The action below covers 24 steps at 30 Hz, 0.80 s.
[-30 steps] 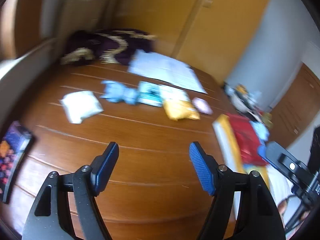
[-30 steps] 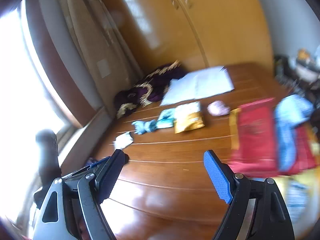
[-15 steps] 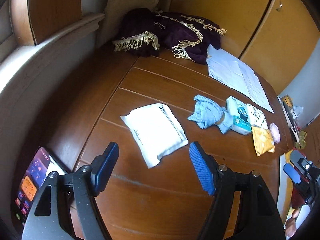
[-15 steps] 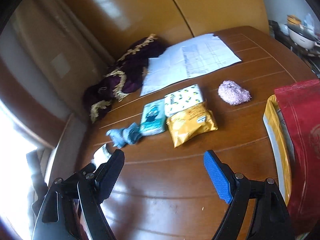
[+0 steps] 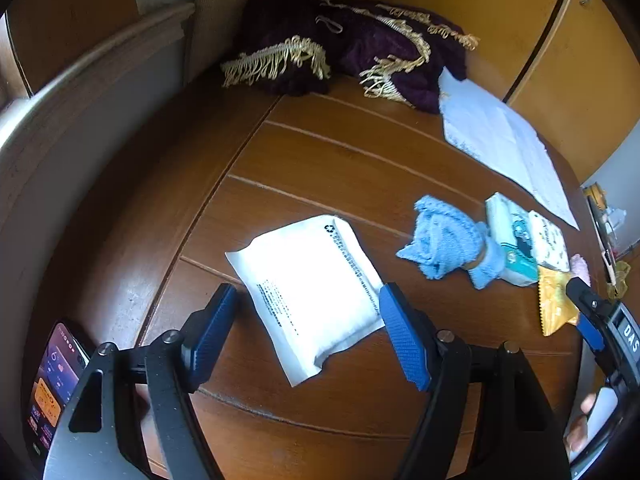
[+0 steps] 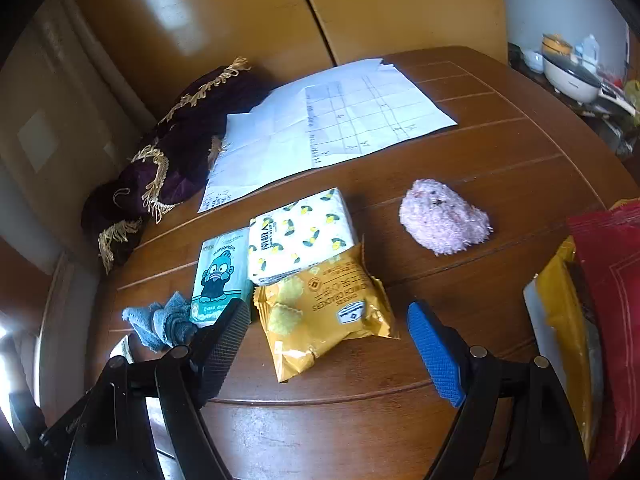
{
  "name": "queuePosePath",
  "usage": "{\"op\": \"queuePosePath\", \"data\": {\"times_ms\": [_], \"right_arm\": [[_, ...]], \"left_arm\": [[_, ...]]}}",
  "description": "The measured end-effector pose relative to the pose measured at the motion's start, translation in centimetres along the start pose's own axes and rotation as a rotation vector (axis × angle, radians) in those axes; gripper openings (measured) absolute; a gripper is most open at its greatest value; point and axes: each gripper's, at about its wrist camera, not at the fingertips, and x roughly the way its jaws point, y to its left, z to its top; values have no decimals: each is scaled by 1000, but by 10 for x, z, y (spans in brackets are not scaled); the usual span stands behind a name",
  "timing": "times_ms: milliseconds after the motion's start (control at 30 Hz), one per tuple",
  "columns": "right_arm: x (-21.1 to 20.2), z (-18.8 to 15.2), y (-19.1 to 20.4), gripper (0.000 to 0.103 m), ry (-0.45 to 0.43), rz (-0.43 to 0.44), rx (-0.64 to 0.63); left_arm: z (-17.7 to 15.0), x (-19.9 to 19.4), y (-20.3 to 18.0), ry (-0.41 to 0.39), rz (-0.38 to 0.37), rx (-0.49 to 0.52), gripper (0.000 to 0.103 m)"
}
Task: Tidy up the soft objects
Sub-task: 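Move the left tool to the white packet while the right tool approaches the yellow snack bag, then grasp the white packet with the left tool while the right tool grasps the yellow snack bag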
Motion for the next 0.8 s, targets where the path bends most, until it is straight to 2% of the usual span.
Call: {"op": "queuePosePath", "data": {"times_ms": [67,167,233,267,400,567,633,700,800], "right_arm": [[1,-4,6,81,-8,-22,-31],[4,-7,10,63,-13,-54,-59],[8,-10,10,56,-2,-44,-71],[8,-11,10,56,-2,-39,-71],[5,-14,8,48,-22,-24,-67],[2,-15,1,45,-32,10,-32],[1,-16,1,42,-37,19,-26],[0,-17,2,38,-43,24,-20],[-1,-18,3,37,-43,31,-20]], "left_arm": [[0,0,-2,-8,17,13,73],[-2,1,-2,-18,26,10,73],[-4,-1,-2,-19,26,21,72],[-5,-2,-2,-23,26,25,69],[-9,-6,1,-38,10,27,53],[-17,-16,10,-40,-37,1,33],[-22,-20,13,-43,-58,-1,11],[-27,-23,13,-40,-52,11,8],[-30,-26,18,-36,-86,-7,8]]}}
